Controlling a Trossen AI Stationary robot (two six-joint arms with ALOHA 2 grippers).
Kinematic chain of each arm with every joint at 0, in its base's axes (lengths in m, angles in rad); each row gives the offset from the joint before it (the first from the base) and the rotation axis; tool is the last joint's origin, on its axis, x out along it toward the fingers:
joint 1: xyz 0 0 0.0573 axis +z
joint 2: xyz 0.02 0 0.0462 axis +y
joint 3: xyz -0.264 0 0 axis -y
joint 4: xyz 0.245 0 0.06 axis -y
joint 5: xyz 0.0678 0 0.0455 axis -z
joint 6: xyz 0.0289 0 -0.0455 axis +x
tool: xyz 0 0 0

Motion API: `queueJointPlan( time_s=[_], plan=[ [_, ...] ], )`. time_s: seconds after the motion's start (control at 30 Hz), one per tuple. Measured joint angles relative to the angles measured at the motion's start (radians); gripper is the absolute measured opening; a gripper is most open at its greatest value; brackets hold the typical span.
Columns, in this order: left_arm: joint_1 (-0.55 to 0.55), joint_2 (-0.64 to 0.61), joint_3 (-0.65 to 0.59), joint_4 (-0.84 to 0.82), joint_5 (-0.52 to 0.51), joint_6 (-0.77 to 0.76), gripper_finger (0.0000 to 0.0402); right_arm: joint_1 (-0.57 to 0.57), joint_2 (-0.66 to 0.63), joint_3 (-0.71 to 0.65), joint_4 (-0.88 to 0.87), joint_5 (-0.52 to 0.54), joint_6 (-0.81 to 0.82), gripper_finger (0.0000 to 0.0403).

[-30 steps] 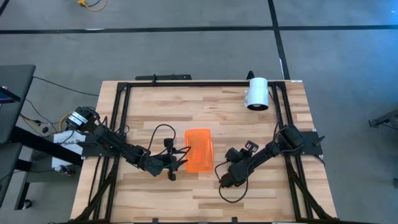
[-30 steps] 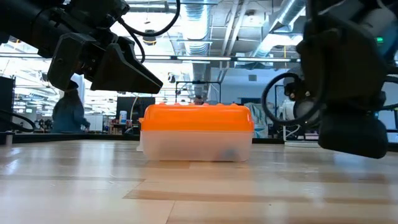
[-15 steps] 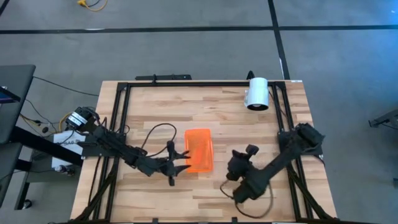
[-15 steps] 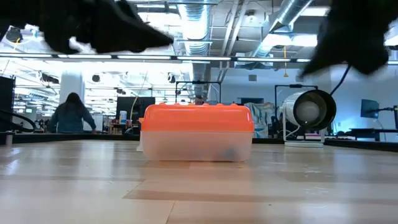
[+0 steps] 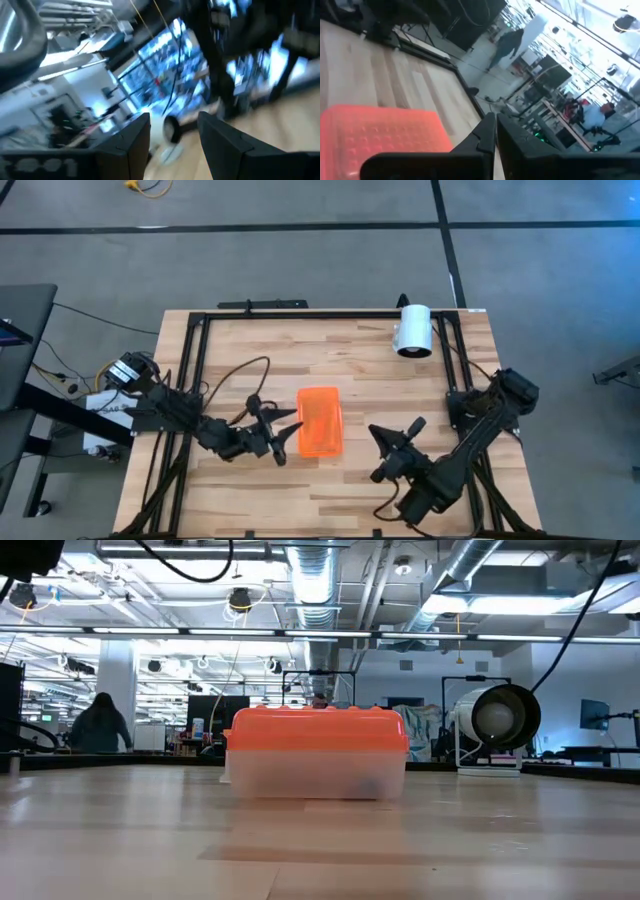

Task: Pick & place school supplies into a supply box
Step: Return to Home Position

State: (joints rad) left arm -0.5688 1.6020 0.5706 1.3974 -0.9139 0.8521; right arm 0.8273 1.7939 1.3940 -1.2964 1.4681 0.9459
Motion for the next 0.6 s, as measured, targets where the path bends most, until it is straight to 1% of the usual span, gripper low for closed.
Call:
queueJointPlan(
  time_s=[0.1,0.17,0.27,0.33,0.4,0.47,0.53,0.57,0.6],
  plan=[
    [0.031,-0.003,0.030,0.058,0.087,-0.076,0.0157,-0.026,-0.017,0.032,-0.001,-0.017,-0.044,0.0011],
    [0.059,-0.014,0.064,0.025,0.181,-0.112,0.0157,-0.046,-0.025,0.050,0.001,-0.033,-0.077,0.0011],
    [0.105,-0.013,0.128,-0.105,0.403,-0.214,0.0157,-0.069,-0.032,0.068,0.002,-0.034,-0.110,0.0011],
    [0.133,-0.012,0.185,-0.222,0.554,-0.267,0.0157,-0.081,-0.041,0.073,-0.001,-0.029,-0.117,0.0011],
    [0.153,-0.012,0.243,-0.352,0.703,-0.286,0.0157,-0.088,-0.054,0.075,-0.005,-0.020,-0.117,0.0011],
    [0.164,-0.011,0.297,-0.453,0.825,-0.284,0.0157,-0.092,-0.067,0.075,-0.005,0.002,-0.117,0.0011],
    [0.166,-0.011,0.347,-0.507,0.924,-0.255,0.0157,-0.092,-0.082,0.075,-0.005,0.022,-0.118,0.0011],
    [0.165,-0.012,0.373,-0.526,0.949,-0.236,0.0157,-0.091,-0.090,0.075,-0.004,0.028,-0.125,0.0011],
    [0.164,-0.012,0.393,-0.536,0.954,-0.220,0.0157,-0.091,-0.100,0.075,-0.004,0.029,-0.132,0.0011]
  ],
)
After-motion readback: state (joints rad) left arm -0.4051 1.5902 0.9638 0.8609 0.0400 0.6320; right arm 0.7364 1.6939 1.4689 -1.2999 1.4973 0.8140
